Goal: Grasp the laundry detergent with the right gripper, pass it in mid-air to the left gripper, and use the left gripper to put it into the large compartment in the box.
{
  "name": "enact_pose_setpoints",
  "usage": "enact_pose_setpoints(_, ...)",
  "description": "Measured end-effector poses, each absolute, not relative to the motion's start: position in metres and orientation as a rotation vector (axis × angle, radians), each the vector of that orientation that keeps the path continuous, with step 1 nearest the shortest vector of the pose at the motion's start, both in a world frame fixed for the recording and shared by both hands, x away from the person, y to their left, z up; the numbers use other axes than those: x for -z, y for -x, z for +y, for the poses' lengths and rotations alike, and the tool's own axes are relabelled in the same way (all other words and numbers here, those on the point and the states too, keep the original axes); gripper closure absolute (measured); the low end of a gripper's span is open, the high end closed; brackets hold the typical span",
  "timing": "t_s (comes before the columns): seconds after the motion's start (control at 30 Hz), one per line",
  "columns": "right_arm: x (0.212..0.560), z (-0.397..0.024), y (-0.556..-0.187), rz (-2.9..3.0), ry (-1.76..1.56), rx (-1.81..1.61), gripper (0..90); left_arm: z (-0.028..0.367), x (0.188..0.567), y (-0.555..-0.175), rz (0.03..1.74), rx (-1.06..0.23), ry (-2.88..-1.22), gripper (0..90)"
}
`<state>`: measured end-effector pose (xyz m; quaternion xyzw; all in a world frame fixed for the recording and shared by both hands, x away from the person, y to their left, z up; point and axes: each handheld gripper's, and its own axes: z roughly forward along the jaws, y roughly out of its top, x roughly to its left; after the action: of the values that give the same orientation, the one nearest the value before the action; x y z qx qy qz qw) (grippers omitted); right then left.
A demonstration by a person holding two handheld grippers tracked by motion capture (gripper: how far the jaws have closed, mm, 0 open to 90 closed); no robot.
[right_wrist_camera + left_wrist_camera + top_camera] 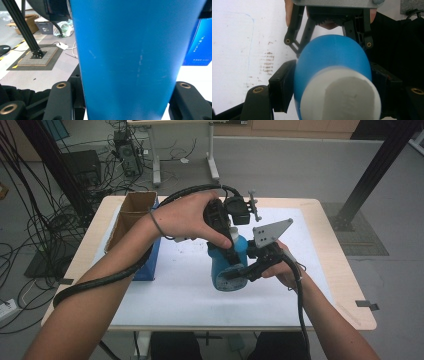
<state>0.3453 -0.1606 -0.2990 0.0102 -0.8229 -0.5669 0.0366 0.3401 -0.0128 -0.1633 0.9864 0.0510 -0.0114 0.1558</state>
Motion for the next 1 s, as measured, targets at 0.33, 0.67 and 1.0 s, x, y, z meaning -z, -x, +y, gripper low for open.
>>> enact_pose_setpoints(0.33, 0.2992, -0.1605, -0.3449, -2.526, -0.033, 1.742, 45.0, -0.0141, 0.1626, -0.3392, 0.143, 0.020, -2.838, 37.0)
enact_pose_setpoints(0.67, 0.2992, -0.1620, -0.3439, -2.515, -0.038, 1.750, 45.0, -0.0166, 0.1618, -0.3378, 0.185, 0.032, -2.839, 37.4)
enact_pose_setpoints(1.0, 0.3000, -0.1624, -0.3429, -2.509, -0.044, 1.754, 45.0, -0.0199, 0.1614, -0.3358, 0.201, 0.030, -2.857, 37.4)
